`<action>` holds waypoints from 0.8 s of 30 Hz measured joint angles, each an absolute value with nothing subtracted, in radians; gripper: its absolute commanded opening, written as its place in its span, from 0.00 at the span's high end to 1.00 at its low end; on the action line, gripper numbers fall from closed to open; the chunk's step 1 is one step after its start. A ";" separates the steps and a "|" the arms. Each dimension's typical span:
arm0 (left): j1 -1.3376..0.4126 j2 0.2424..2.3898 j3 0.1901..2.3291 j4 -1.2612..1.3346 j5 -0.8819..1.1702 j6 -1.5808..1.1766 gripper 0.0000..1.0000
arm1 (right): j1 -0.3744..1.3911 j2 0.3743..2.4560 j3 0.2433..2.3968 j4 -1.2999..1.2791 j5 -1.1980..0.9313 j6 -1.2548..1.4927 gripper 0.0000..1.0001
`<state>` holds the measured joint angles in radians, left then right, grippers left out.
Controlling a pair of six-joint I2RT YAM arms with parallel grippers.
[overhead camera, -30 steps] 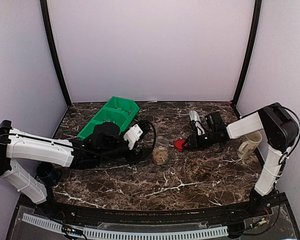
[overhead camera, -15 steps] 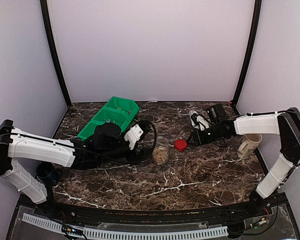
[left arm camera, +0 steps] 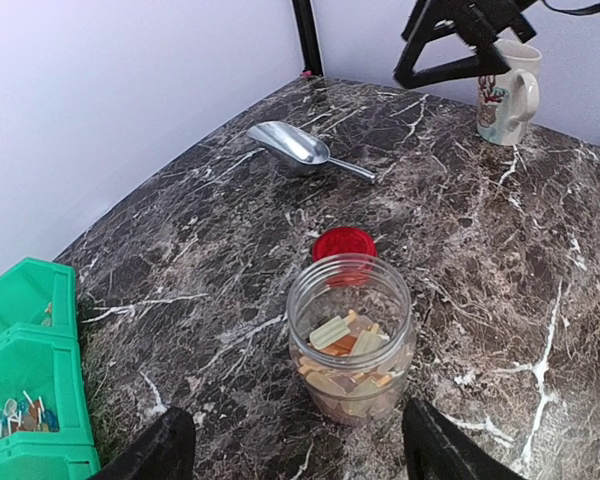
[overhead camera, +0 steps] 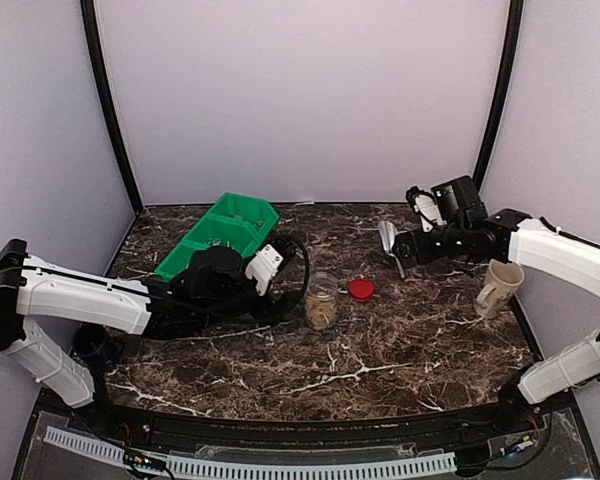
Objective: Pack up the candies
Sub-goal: Put down the bottle lid at the center of the board, then hold the packing bottle at the center of the board.
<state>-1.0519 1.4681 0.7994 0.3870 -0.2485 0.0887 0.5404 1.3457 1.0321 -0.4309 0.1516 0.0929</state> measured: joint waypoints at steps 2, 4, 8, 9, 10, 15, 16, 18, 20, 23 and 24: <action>-1.052 1.468 0.799 0.387 -0.274 0.076 0.14 | 0.540 1.292 1.017 -0.422 0.181 0.099 0.02; -1.052 1.470 0.800 0.385 -0.300 0.060 0.02 | 0.540 1.226 0.985 -0.400 0.205 0.124 0.02; -1.051 1.476 0.803 0.376 -0.334 0.018 0.01 | 0.521 1.136 0.934 -0.366 0.207 0.169 0.02; -1.051 1.479 0.803 0.376 -0.337 0.011 0.01 | 0.517 1.134 0.934 -0.361 0.199 0.171 0.02; -1.050 1.485 0.804 0.375 -0.339 0.002 0.01 | 0.516 1.140 0.934 -0.355 0.194 0.172 0.02; -1.049 1.542 0.818 0.373 -0.332 -0.031 0.01 | 0.513 1.265 0.971 -0.382 0.172 0.162 0.02; -1.048 1.551 0.817 0.376 -0.327 -0.033 0.01 | 0.514 1.303 0.987 -0.395 0.171 0.161 0.02; -1.043 1.569 0.808 0.405 -0.300 -0.038 0.01 | 0.519 1.377 1.015 -0.415 0.168 0.155 0.02; -1.033 1.574 0.780 0.453 -0.260 -0.043 0.01 | 0.526 1.427 1.032 -0.435 0.168 0.152 0.02; -1.005 1.575 0.727 0.524 -0.178 -0.058 0.01 | 0.545 1.483 1.061 -0.457 0.170 0.151 0.02; -0.992 1.577 0.707 0.553 -0.147 -0.064 0.01 | 0.549 1.494 1.068 -0.459 0.170 0.151 0.02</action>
<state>-0.9916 1.5768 0.7067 0.5533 -0.1467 -0.0635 0.5488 1.4940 1.0679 -0.4595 0.1696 0.1509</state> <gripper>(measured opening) 0.989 0.976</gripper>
